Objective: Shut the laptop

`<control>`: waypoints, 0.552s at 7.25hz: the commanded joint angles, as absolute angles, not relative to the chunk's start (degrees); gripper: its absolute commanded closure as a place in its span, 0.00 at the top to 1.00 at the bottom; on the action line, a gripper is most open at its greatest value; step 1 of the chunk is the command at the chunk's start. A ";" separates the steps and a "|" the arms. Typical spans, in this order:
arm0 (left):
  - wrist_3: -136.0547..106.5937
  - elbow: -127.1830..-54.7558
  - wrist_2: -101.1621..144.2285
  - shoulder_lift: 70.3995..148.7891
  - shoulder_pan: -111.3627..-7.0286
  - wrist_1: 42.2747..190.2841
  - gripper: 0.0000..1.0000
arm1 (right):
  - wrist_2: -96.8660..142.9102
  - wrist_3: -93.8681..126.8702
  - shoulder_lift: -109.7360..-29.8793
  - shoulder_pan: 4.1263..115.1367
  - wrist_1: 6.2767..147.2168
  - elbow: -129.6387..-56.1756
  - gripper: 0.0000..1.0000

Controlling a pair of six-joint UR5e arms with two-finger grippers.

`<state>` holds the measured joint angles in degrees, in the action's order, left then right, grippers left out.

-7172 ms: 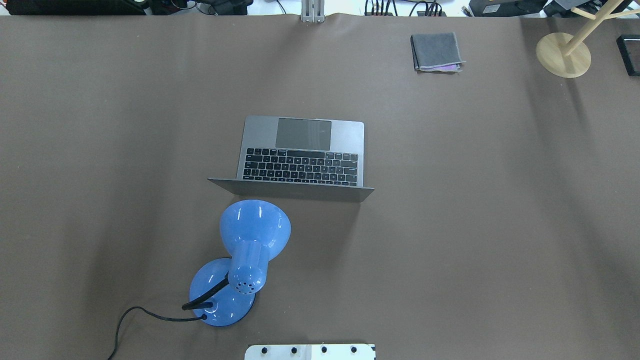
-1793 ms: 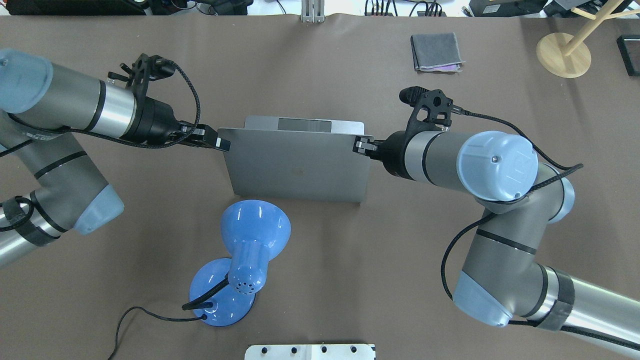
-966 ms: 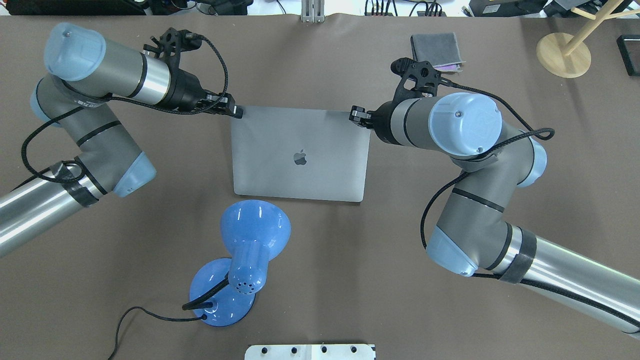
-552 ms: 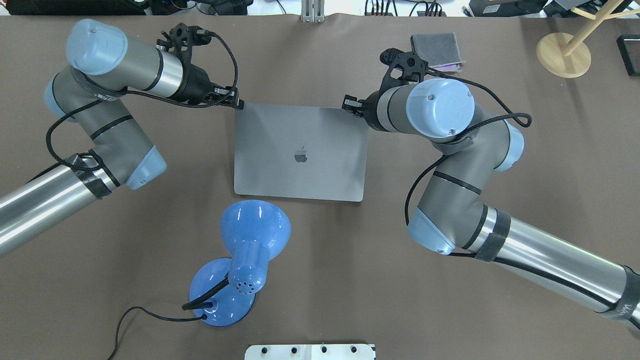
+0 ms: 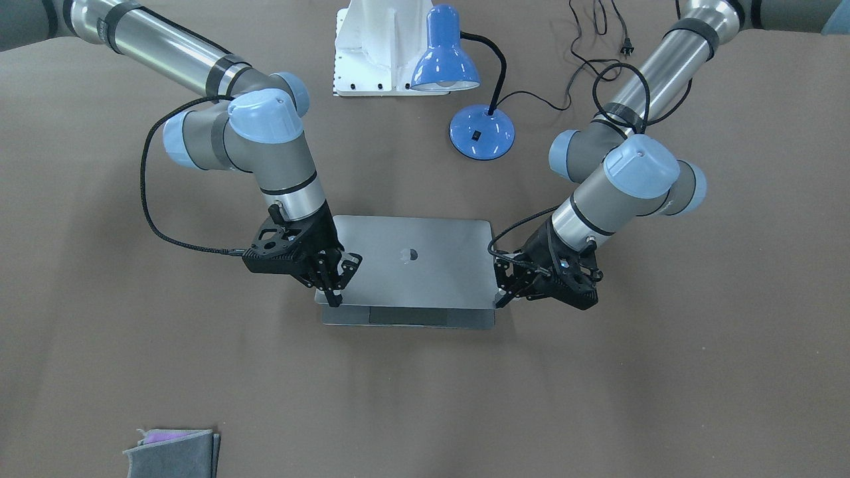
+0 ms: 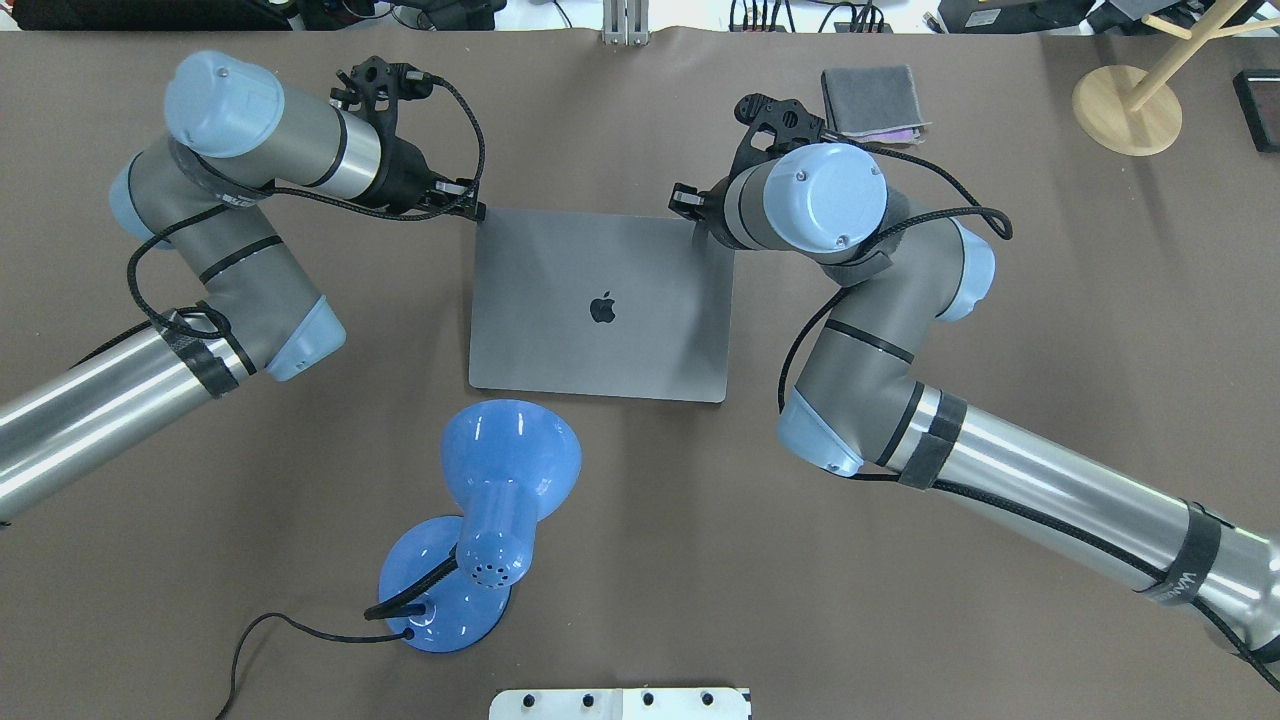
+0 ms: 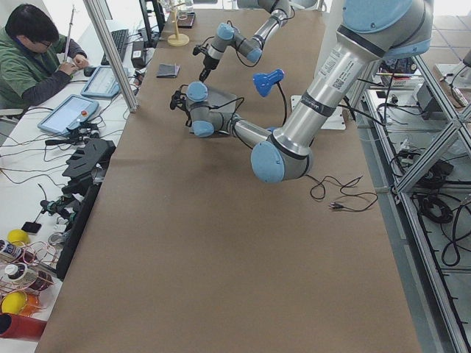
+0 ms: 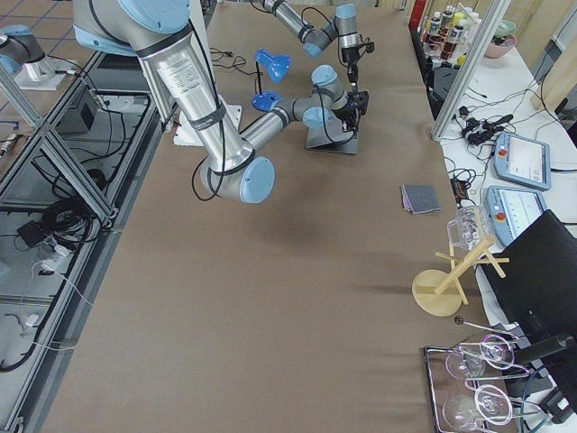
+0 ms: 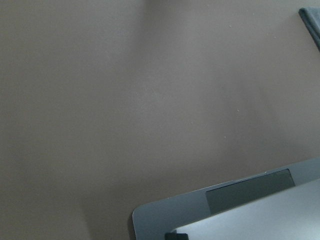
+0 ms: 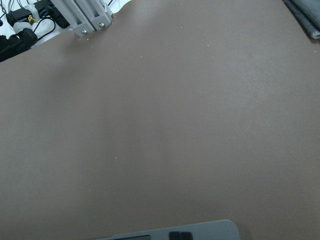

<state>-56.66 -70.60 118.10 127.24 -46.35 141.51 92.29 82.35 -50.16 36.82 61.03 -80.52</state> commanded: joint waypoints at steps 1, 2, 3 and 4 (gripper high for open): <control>-55.99 -68.39 114.72 127.62 -44.57 141.50 0.00 | 92.02 82.35 -49.31 36.48 61.00 -77.10 0.00; -55.81 -68.38 114.18 127.62 -44.13 141.50 0.00 | 91.85 82.27 -49.39 36.04 61.00 -76.65 0.00; -55.72 -68.29 114.08 127.44 -43.86 141.50 0.00 | 91.67 82.27 -49.39 35.60 61.00 -76.55 0.00; -55.72 -68.29 114.08 127.35 -43.68 141.50 0.00 | 91.67 82.18 -49.39 35.16 61.08 -76.47 0.00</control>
<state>-55.78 -68.36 114.26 127.47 -43.98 141.50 91.75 82.25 -49.42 35.68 61.02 -76.69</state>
